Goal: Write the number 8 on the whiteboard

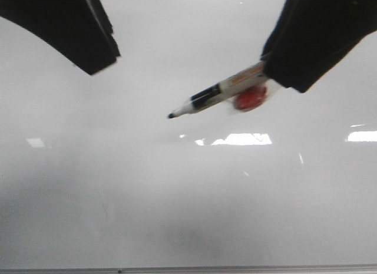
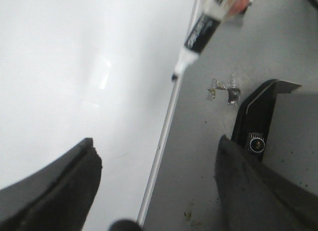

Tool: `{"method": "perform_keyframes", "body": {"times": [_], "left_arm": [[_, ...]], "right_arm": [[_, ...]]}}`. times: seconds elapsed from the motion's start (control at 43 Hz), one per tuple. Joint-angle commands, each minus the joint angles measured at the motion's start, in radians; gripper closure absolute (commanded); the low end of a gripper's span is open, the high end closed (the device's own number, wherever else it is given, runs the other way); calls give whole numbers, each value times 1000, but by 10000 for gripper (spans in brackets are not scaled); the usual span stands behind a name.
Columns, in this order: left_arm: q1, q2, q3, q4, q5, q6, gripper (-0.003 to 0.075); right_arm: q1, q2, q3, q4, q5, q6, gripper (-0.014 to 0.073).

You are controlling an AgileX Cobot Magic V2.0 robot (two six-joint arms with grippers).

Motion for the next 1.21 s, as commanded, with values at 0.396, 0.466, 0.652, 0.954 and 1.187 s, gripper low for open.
{"method": "perform_keyframes", "body": {"times": [0.396, 0.466, 0.652, 0.954, 1.187], "left_arm": [[132, -140, 73, -82, -92, -77, 240], [132, -140, 73, -82, -92, -77, 240], [132, -140, 73, -82, -90, -77, 240], [132, -140, 73, -82, -90, -77, 240], [132, -140, 73, -82, -90, -77, 240]], "right_arm": [[-203, -159, 78, -86, -418, 336, 662], [-203, -127, 26, -86, -391, 330, 662], [-268, 26, -191, -13, -182, 269, 658], [-291, 127, -245, 251, -235, 13, 659], [-291, 194, -253, 247, -330, 13, 662]]}}
